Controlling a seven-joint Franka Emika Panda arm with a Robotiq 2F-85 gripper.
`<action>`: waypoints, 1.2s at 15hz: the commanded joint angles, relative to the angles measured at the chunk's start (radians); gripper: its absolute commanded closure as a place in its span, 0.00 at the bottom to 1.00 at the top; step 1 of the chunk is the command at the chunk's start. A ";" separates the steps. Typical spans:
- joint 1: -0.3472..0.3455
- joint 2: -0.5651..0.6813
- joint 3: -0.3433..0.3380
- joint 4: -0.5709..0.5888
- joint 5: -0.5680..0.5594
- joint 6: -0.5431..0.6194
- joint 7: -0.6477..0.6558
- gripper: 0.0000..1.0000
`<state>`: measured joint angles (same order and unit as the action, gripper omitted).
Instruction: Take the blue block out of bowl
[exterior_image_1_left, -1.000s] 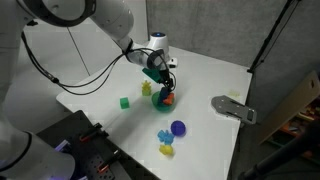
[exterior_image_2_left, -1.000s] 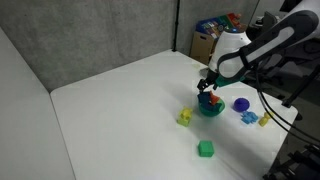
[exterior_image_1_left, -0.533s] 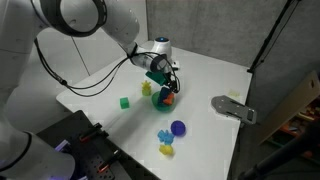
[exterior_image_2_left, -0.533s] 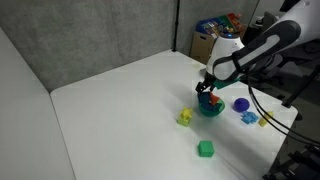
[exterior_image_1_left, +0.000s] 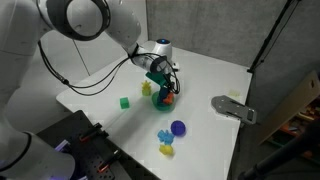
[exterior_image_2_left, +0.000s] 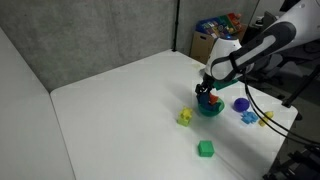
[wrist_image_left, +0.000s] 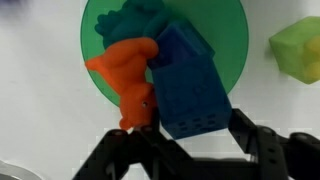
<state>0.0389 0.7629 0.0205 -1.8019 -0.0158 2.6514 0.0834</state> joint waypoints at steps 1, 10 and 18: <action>-0.016 -0.005 0.011 0.024 0.018 -0.012 -0.035 0.58; -0.016 -0.110 0.018 -0.002 0.039 -0.038 -0.023 0.70; 0.002 -0.262 0.064 -0.086 0.089 -0.109 -0.023 0.70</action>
<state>0.0393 0.5839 0.0641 -1.8158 0.0441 2.5644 0.0796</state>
